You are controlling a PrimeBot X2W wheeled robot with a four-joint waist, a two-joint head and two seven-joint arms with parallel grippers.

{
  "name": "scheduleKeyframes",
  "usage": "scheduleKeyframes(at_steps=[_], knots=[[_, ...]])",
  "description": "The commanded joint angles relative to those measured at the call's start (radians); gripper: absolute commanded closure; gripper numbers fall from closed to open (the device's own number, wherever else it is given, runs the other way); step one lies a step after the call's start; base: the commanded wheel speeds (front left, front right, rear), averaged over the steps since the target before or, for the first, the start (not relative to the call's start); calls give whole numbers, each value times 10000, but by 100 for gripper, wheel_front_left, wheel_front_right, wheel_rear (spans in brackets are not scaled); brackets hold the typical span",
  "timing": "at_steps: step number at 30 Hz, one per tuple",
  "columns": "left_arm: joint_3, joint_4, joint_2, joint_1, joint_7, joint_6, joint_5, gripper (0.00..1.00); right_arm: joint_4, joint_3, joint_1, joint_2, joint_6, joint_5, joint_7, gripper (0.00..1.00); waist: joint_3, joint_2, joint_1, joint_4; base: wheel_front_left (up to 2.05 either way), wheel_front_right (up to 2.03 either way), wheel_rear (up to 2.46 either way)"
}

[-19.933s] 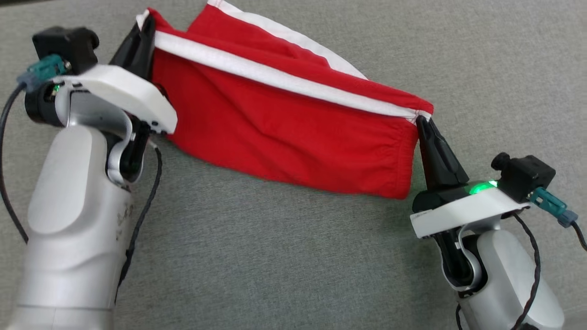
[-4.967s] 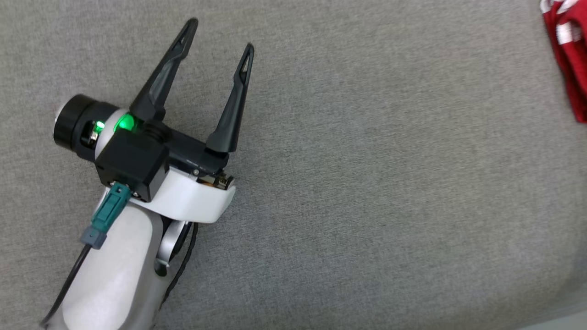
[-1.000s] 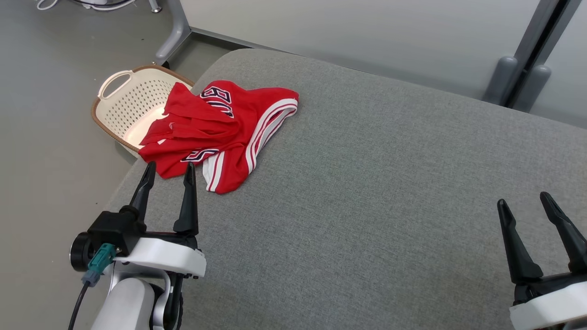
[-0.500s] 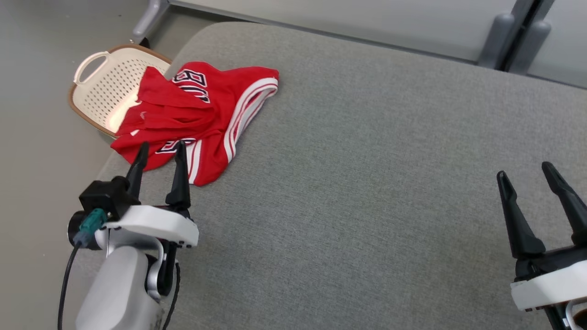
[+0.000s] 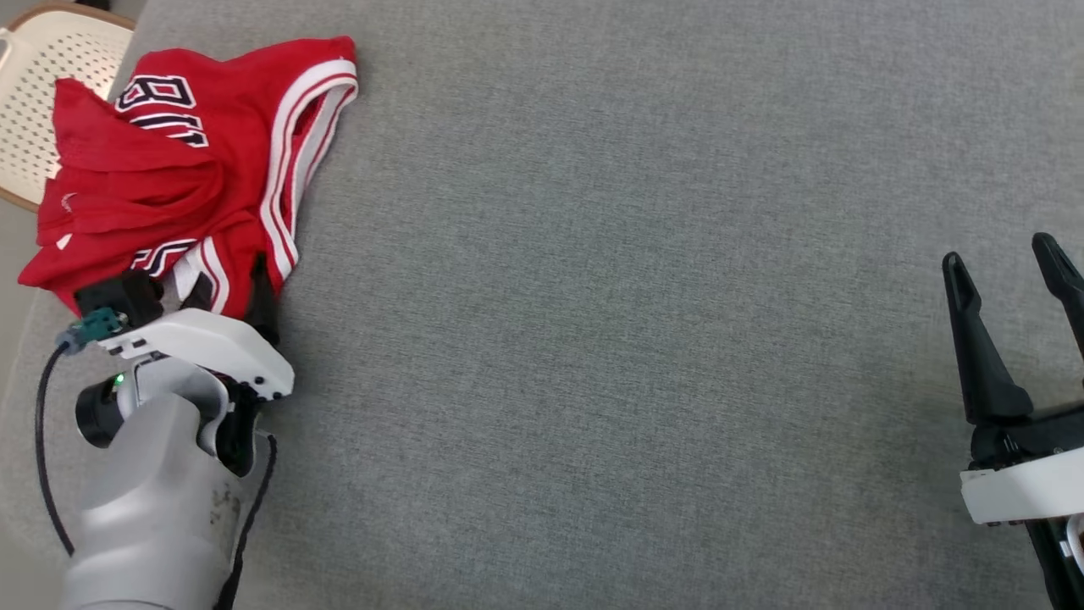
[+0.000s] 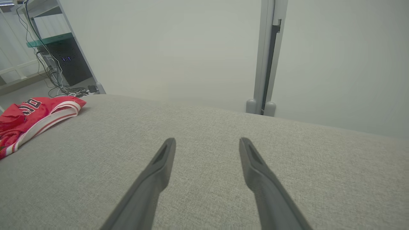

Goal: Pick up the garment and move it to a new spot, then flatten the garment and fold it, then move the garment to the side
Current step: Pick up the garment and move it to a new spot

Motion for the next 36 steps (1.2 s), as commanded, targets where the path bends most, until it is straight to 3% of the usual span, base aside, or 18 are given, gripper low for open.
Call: scheduleKeyframes(at_steps=[1, 2, 3, 9, 15, 16, 21, 27, 36], knots=[[-15, 360, -92, -23, 125, -33, -90, 0, 54, -11, -113, -3, 0, 63, -76, 0, 205, 0, 0, -205, 0, 0, 0], [-12, 567, -91, -79, 118, -57, -121, 25, 71, -7, -157, 10, 0, 61, -100, 0, 212, 0, 0, -227, 0, 0, 0], [-7, 701, -78, -112, 44, -92, -150, 100, 79, 0, -205, 32, 0, 70, -161, 0, 206, 0, 0, -254, 0, 0, 0], [159, 130, 408, -55, -607, 63, 69, 100, 327, -11, -209, 137, 0, 40, -471, 0, -183, 0, 0, -347, 0, 0, 0], [932, -3181, 432, 1378, -626, 583, 909, 100, 581, -51, 77, 404, 0, 15, -749, 0, -1022, 0, 0, -422, 0, 0, 0], [932, -3181, 432, 1378, -626, 583, 909, 100, 581, -51, 77, 404, 0, 15, -749, 0, -1022, 0, 0, -422, 0, 0, 0], [1309, -5746, 239, 2969, -628, 785, 1628, 100, 822, 83, 357, 555, 0, 72, -927, 0, -1789, 0, 0, -637, 0, 0, 0], [997, -8328, 16, 4996, -507, 1084, 2244, 100, 1122, 333, 771, 734, 0, 158, -1112, 0, -2658, 0, 0, -1054, 0, 0, 0], [36, -11665, -183, 6677, 1068, 1351, 2616, 100, 1205, 396, 1050, 905, 0, 207, -1256, 0, -2892, 0, 0, -1906, 0, 0, 0]])
